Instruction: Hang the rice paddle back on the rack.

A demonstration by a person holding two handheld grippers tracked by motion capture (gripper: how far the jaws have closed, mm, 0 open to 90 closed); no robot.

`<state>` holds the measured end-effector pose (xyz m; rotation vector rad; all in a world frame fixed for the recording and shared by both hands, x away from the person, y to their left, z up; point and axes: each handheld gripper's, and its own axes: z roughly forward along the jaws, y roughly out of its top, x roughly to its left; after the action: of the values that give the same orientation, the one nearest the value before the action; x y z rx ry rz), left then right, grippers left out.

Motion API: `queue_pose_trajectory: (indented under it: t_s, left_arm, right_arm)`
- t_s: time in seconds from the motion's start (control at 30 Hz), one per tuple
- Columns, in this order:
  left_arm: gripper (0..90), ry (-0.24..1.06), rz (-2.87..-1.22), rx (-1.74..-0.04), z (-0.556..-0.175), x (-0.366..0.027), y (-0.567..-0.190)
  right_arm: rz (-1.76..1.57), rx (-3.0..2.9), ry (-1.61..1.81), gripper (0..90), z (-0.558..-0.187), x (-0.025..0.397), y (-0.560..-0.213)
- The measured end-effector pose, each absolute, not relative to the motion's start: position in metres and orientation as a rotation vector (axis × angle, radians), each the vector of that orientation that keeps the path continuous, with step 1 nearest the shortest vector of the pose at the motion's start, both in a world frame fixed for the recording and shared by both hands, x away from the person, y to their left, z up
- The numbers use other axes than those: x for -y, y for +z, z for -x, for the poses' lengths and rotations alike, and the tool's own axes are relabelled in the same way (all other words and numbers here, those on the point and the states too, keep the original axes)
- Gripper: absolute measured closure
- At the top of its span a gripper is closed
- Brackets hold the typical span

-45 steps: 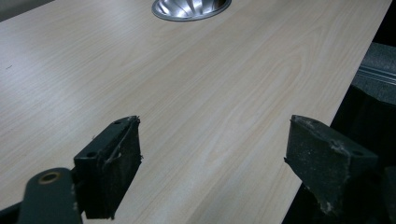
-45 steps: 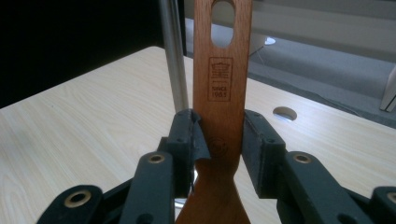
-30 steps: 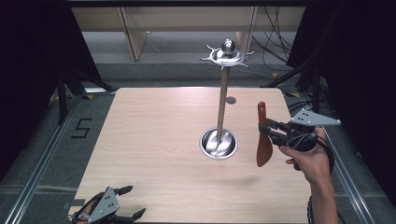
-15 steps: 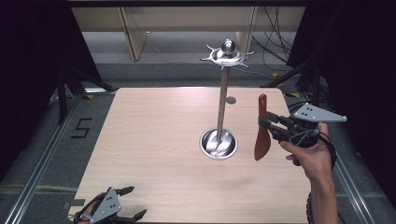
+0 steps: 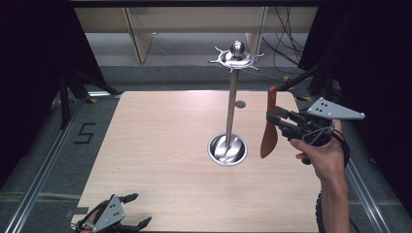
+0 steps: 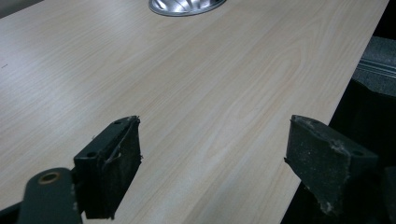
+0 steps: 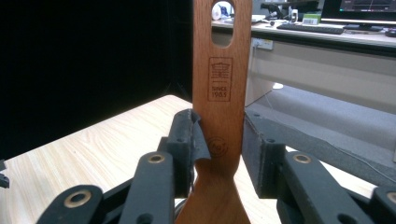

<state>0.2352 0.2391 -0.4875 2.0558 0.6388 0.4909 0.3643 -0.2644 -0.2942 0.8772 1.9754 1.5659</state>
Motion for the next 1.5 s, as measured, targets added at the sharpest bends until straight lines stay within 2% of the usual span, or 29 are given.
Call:
queue_pose_trajectory:
  t_s: [0.63, 1.5]
  left_arm:
    - [17.5, 0.494, -2.058, -0.637, -0.235, -0.239, -0.488]
    - [17.5, 0.508, -2.063, -0.611, -0.236, -0.239, -0.487]
  right_arm:
    - [-0.827, -1.961, 1.544, 67.2, -0.369, 0.254, -0.262]
    - [-0.841, -1.984, 1.56, 67.1, -0.389, 0.236, -0.244]
